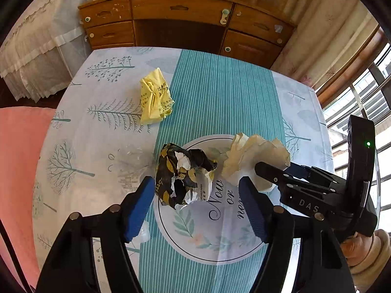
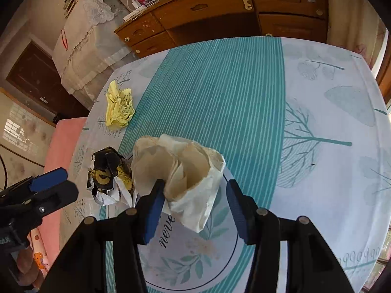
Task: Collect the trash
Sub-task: 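Grasp the beige tissue with the right tool while the left grasps the foil wrapper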
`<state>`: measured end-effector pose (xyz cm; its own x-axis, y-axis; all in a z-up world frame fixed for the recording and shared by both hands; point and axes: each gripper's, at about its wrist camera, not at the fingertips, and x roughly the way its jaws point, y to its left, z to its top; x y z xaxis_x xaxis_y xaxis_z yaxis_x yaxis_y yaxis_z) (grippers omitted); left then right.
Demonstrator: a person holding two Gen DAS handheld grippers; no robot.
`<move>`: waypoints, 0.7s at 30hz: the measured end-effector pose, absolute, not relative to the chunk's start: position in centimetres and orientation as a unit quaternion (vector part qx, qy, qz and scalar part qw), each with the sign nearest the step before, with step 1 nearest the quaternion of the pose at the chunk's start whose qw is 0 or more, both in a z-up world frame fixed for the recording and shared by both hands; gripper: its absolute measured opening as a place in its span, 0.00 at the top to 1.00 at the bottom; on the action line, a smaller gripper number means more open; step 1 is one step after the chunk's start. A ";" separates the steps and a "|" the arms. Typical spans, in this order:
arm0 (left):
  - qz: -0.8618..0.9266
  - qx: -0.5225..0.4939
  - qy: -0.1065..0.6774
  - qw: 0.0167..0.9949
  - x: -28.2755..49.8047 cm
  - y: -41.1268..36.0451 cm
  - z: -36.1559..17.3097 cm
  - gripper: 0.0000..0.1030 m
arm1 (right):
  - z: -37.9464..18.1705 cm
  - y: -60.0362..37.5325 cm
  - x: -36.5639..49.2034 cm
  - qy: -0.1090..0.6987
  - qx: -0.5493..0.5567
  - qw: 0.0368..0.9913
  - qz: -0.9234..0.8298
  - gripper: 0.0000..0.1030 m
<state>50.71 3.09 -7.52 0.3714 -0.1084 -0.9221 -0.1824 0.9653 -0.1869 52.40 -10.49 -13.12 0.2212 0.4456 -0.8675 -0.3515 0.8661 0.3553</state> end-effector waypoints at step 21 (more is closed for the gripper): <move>0.064 -0.018 0.611 0.789 54.9 0.5 -14.0 0.38 | -12.6 -13.3 51.7 0.562 0.030 0.783 0.263 0.70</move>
<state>54.94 0.55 -13.98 0.2452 0.0797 -0.9662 -0.1228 0.9911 0.0506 51.66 -13.26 -12.57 0.2294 0.4458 -0.8652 -0.3789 0.8597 0.3426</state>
